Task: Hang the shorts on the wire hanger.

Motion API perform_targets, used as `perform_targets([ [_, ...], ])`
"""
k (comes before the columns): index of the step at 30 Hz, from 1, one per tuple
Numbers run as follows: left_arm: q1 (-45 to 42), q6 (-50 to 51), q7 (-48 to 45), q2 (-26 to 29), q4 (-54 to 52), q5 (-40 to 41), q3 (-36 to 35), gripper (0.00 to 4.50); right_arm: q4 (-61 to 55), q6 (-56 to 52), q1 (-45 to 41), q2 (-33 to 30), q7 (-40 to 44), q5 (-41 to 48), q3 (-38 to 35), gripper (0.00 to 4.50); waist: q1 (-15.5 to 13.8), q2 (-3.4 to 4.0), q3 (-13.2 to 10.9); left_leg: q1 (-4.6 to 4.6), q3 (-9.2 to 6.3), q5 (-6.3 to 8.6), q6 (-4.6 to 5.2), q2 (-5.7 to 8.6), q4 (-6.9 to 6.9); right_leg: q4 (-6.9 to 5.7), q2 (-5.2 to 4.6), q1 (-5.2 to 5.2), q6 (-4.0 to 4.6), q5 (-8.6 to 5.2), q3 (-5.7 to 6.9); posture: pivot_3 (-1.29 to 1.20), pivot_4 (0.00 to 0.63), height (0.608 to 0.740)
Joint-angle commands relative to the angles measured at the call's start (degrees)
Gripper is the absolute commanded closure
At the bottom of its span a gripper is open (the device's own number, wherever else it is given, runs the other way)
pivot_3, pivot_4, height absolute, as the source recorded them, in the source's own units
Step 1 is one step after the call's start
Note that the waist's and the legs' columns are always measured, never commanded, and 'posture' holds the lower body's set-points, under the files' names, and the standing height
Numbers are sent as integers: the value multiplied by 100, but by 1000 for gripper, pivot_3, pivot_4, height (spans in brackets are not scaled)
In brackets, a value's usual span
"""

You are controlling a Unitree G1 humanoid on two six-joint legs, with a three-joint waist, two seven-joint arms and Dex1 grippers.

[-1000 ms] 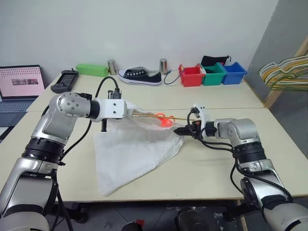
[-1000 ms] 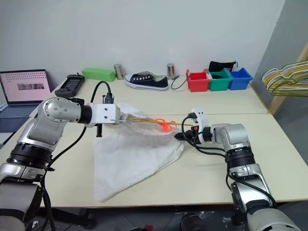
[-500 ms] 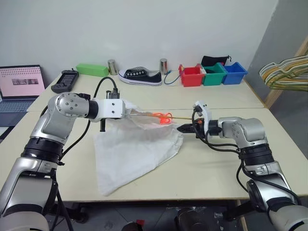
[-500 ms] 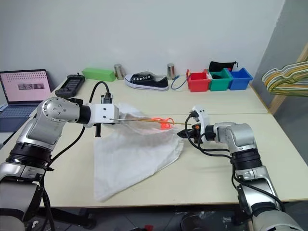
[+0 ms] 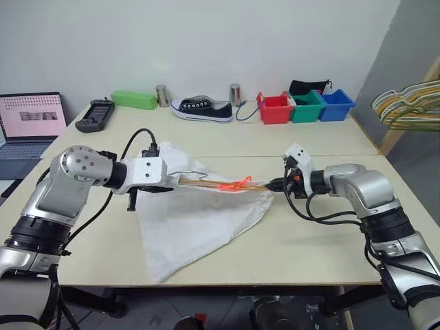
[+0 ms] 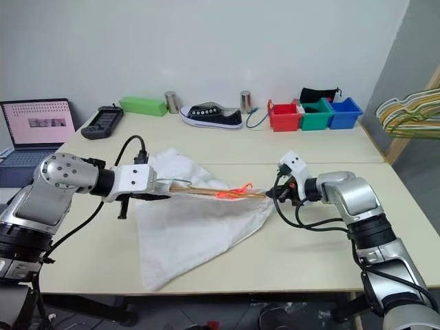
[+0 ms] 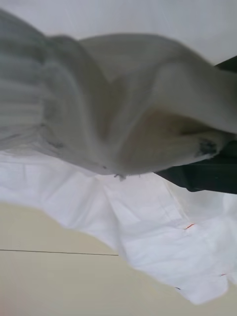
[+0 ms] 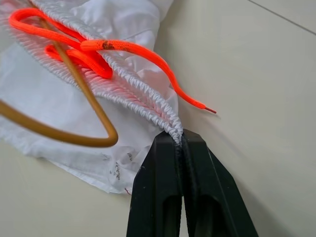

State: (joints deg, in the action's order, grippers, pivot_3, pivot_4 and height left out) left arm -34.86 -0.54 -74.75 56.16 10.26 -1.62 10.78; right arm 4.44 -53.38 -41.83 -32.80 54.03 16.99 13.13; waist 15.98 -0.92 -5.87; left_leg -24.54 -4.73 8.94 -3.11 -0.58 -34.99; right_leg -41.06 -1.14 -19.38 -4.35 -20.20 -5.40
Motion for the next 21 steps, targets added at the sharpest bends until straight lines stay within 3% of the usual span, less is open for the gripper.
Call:
perform_targets([
  [1, -283, -81, 265, -43, 250, -166, -112, 4500, -539, -13, -86, -300, 50, -43, -7, 4480, -18, -2, 1, 0, 0, 0, 0, 0, 0, 0, 0, 0, 0, 0, 0, -180, 4, 740],
  [8, -514, 190, 300, -306, 322, 79, -208, 4500, -896, -70, 63, -484, -9, -35, 46, 4480, -35, -8, 5, -2, 3, 0, 0, -1, 0, 5, 0, -1, -1, 0, -1, -194, 6, 740],
  [21, -337, -141, 75, -88, 420, -420, 44, 4500, -1260, -229, 78, -625, -168, -10, -11, 4480, 1, -8, 5, -2, 7, 0, 0, -2, 0, 7, -1, -2, 0, 0, -5, -218, 8, 740],
])
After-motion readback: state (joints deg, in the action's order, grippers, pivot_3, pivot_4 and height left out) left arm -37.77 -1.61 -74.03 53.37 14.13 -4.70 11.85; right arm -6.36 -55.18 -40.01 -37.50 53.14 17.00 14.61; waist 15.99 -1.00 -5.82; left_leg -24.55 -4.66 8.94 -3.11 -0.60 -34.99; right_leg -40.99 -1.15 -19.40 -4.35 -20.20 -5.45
